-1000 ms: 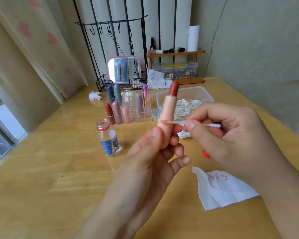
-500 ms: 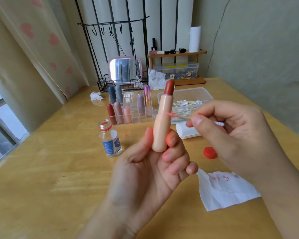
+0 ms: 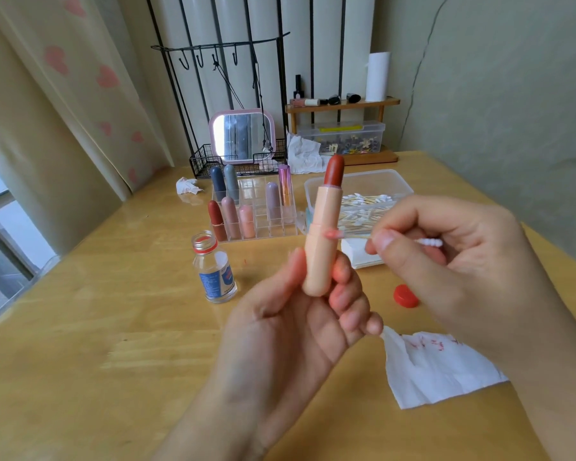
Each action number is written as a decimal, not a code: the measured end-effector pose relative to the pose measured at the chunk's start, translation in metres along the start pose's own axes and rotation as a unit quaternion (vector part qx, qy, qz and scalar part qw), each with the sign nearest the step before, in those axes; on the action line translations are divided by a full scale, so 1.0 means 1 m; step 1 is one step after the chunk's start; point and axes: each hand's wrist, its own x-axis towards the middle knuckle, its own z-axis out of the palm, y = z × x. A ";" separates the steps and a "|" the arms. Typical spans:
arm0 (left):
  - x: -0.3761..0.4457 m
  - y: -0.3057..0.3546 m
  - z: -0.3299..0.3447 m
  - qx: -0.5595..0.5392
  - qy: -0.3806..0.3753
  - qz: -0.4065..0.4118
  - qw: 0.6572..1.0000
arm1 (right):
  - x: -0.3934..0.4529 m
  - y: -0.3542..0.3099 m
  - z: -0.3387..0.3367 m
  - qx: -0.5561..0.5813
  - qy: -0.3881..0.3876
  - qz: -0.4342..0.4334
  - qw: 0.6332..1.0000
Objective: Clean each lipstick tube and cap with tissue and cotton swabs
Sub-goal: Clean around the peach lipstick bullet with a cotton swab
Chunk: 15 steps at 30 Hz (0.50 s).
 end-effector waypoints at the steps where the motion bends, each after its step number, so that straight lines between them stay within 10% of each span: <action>1: 0.001 -0.002 -0.001 0.042 0.028 0.031 0.998 | 0.001 0.001 -0.001 -0.008 0.014 0.006 1.000; 15: 0.002 0.002 0.002 0.137 0.093 0.072 0.984 | 0.001 0.003 0.001 -0.011 -0.058 -0.027 0.998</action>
